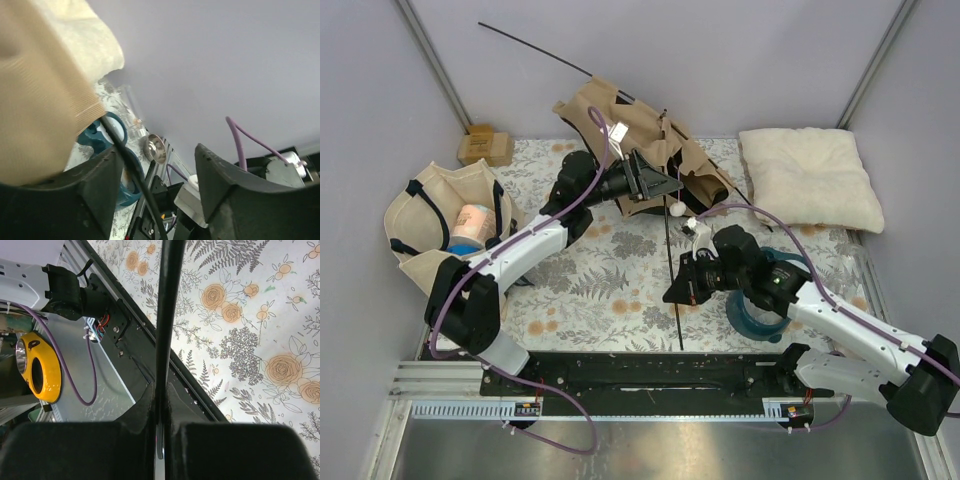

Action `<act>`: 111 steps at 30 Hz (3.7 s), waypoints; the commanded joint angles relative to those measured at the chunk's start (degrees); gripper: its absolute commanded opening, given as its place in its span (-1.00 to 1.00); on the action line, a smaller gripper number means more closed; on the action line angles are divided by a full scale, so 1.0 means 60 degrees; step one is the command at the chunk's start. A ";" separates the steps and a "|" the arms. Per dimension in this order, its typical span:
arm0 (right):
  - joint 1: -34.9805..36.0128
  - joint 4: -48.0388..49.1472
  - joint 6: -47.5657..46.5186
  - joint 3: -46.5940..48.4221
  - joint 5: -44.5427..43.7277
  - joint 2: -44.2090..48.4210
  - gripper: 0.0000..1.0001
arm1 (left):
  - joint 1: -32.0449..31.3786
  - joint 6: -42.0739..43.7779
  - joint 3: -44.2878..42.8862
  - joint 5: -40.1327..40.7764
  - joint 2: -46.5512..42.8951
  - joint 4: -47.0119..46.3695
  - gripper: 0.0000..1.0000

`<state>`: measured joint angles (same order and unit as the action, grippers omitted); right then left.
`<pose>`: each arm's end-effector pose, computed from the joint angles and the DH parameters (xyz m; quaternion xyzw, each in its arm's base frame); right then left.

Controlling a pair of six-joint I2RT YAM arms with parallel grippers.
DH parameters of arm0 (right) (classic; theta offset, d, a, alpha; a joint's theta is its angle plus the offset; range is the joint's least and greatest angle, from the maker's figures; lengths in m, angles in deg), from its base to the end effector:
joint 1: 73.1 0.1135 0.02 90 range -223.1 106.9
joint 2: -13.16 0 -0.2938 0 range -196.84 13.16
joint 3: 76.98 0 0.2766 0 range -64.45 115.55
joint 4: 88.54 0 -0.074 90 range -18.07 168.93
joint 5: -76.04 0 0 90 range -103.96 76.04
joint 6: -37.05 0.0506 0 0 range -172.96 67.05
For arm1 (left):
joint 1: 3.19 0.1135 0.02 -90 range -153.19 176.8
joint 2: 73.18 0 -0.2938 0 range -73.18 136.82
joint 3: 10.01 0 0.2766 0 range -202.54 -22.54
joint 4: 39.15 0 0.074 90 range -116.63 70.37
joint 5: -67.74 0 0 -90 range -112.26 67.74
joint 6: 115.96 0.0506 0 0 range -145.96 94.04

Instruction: Set up the pet tent

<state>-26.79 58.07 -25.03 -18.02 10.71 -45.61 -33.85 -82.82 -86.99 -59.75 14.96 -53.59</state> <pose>0.1537 0.1915 0.2999 -0.2376 0.8321 0.4302 0.2571 0.3248 -0.2283 0.3601 0.0802 0.6862 -0.6355 0.3447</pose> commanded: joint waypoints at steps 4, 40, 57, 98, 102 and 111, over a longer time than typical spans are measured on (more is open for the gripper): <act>-0.0159 0.0196 -0.0113 0.0815 -0.1618 0.0140 -1.00 | 0.0523 0.1214 -0.0613 -0.2100 0.0033 -0.0356 0.36; -0.0188 0.0782 0.0356 0.1870 -0.2924 -0.0123 -1.00 | 0.0773 0.8144 0.1117 0.2060 -0.1726 0.1711 0.54; -0.0188 0.0767 0.0371 0.2075 -0.2925 -0.0402 -1.00 | 0.0246 0.8949 0.1220 0.2484 -0.1726 0.1109 -0.03; -0.0861 0.6465 0.0137 0.4770 -0.6527 -0.2760 -1.00 | -0.0076 0.9404 0.2976 0.2631 -0.3995 0.3395 -1.00; -0.1066 0.6700 0.0063 0.4975 -0.6879 -0.2906 -1.00 | -0.0076 0.9404 0.3489 0.2690 -0.4405 0.3497 -1.00; -0.1462 0.7110 0.0399 0.5707 -0.7011 -0.3477 -1.00 | -0.0091 0.9697 0.4515 0.2851 -0.5095 0.3453 -1.00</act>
<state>-29.63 83.84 -18.74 8.10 -17.58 -67.07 -33.89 -25.49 -63.62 -40.74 -14.42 -43.25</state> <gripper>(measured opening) 0.063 0.046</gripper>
